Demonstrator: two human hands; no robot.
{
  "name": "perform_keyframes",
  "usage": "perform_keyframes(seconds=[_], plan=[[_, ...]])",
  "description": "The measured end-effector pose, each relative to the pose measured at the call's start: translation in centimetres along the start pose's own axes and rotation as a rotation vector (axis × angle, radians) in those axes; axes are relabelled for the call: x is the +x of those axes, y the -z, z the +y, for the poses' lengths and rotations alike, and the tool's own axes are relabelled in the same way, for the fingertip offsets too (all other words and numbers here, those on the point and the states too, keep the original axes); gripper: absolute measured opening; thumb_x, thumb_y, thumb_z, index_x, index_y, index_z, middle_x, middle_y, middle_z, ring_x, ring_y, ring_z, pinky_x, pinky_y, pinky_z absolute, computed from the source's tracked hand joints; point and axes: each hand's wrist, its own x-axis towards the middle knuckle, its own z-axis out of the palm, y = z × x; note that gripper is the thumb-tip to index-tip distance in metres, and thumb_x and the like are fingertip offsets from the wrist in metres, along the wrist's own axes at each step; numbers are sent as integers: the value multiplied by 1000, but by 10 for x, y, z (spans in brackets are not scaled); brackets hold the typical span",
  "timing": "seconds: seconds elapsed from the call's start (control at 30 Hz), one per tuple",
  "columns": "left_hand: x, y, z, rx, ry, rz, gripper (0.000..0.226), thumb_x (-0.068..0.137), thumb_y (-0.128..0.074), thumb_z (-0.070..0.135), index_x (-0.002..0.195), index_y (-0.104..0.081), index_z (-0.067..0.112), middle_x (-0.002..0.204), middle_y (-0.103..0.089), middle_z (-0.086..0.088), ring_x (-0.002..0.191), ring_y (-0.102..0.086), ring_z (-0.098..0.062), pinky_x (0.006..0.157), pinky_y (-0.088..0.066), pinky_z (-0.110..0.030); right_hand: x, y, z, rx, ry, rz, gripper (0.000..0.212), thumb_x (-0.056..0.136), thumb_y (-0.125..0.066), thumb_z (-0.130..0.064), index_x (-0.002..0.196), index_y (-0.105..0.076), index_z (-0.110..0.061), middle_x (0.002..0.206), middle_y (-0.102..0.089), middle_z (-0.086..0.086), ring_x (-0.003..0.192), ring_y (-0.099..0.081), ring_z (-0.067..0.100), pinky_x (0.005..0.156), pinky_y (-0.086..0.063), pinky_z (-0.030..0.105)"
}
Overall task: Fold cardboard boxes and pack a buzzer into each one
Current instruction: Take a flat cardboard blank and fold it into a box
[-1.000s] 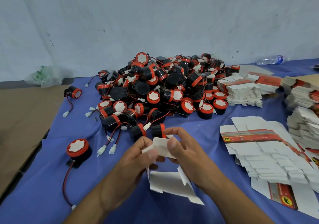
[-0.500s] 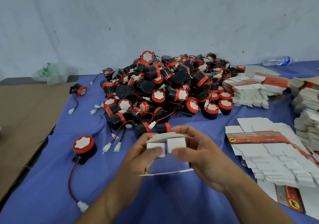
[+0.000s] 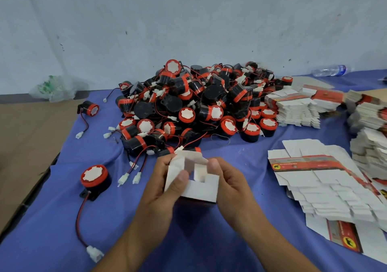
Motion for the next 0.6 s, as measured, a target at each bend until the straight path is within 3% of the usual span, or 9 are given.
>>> perform_keyframes(seconds=[0.07, 0.13, 0.23, 0.3, 0.47, 0.53, 0.6], plan=[[1, 2, -2, -92, 52, 8, 46, 85, -61, 58, 123, -58, 32, 125, -64, -3, 115, -62, -26, 89, -53, -39, -3, -2, 3, 89, -5, -39, 53, 88, -41, -75, 103, -74, -36, 102, -76, -9, 97, -71, 7, 76, -54, 18], [2, 4, -3, -120, 73, 26, 55, 84, -62, 62, 127, -56, 28, 126, -64, -7, 117, -60, -31, 94, -50, -45, -4, -2, 3, 176, -6, -75, 52, 89, -42, -70, 114, -71, -35, 114, -74, -3, 107, -70, 14, 83, -57, 24], [4, 5, -3, -138, 83, 31, 59, 84, -59, 67, 131, -54, 30, 127, -63, -7, 119, -58, -32, 95, -47, -45, -2, -2, 1, 188, 2, -92, 34, 91, -57, -46, 116, -69, -26, 109, -74, -1, 99, -70, 12, 77, -57, 26], [2, 4, -5, -117, 69, 4, 54, 90, -51, 65, 133, -53, 32, 132, -60, -6, 124, -56, -29, 99, -45, -46, 1, 0, 2, 235, -43, -65, 30, 86, -58, -31, 111, -69, -19, 100, -74, 1, 88, -69, 11, 69, -55, 23], [3, 5, -8, -96, 128, 15, 41, 86, -57, 44, 126, -57, 37, 125, -65, 0, 117, -60, -27, 97, -47, -46, 1, 0, 5, 160, -22, -20, 31, 80, -50, -22, 100, -73, -28, 94, -73, -2, 83, -65, 7, 68, -52, 20], [4, 3, -8, -110, 112, 76, 39, 86, -58, 34, 124, -58, 41, 123, -67, 3, 113, -63, -23, 90, -51, -39, -1, -2, 3, 162, -14, -43, 31, 82, -51, -21, 100, -73, -31, 92, -73, -6, 82, -66, 4, 67, -52, 18], [1, -3, -5, 8, 32, 175, 41, 85, -59, 44, 125, -50, 51, 125, -64, 13, 111, -64, -10, 85, -52, -23, 0, -3, 2, 202, 0, -12, 26, 83, -53, -20, 96, -72, -31, 88, -71, -2, 80, -66, 6, 65, -54, 20]])
